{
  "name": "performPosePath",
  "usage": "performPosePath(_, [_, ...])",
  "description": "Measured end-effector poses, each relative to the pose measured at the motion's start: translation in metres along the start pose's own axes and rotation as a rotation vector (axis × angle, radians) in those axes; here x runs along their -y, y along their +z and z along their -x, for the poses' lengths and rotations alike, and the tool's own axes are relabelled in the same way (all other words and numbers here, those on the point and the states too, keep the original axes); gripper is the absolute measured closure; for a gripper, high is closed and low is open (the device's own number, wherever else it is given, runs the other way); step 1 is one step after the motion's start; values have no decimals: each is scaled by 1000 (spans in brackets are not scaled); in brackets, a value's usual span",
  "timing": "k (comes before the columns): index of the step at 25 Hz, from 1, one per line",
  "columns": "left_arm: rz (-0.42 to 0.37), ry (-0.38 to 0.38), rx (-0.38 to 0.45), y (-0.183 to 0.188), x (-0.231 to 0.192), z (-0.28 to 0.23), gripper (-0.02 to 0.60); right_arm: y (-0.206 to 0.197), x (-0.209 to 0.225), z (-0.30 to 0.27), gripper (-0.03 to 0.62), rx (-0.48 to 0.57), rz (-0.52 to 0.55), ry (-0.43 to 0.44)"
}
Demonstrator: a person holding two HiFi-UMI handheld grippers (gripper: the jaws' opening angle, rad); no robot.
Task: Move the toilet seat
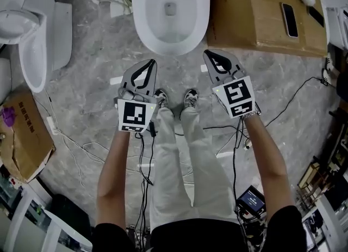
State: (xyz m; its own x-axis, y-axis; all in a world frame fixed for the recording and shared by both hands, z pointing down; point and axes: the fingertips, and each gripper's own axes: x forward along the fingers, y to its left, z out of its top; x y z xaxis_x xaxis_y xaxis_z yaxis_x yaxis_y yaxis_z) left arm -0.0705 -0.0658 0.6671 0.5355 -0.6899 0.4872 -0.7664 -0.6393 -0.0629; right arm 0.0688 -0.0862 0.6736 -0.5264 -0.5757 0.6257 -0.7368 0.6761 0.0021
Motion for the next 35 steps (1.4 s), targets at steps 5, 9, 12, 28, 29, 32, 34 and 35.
performPosePath(5, [-91,-8,-90,-55,2,-39,571,-43,-17,-37,580,-86,168,52])
performPosePath(9, [-155,-47,-158,-90,16,-60,570,-75,-32,-54,581,-163,261,80])
performPosePath(12, [-211,-90,-208,-112,20,-69,569,-93,-38,-71,580,-200,291,83])
performPosePath(28, [-593,-181,-342,-193,38,-125,436,-171,-46,-147,414,-301,508,65])
performPosePath(29, [-618,-177,-341,-195,38,-129,429,-173,-46,-151,411,-297,530,58])
performPosePath(32, [-665,-172,-337,-199,39,-138,413,-177,-43,-162,407,-292,589,48])
performPosePath(34, [-689,-175,-343,-202,38,-142,407,-180,-41,-168,405,-300,621,51])
performPosePath(35, [-702,-177,-346,-203,38,-144,403,-181,-40,-171,405,-304,641,53])
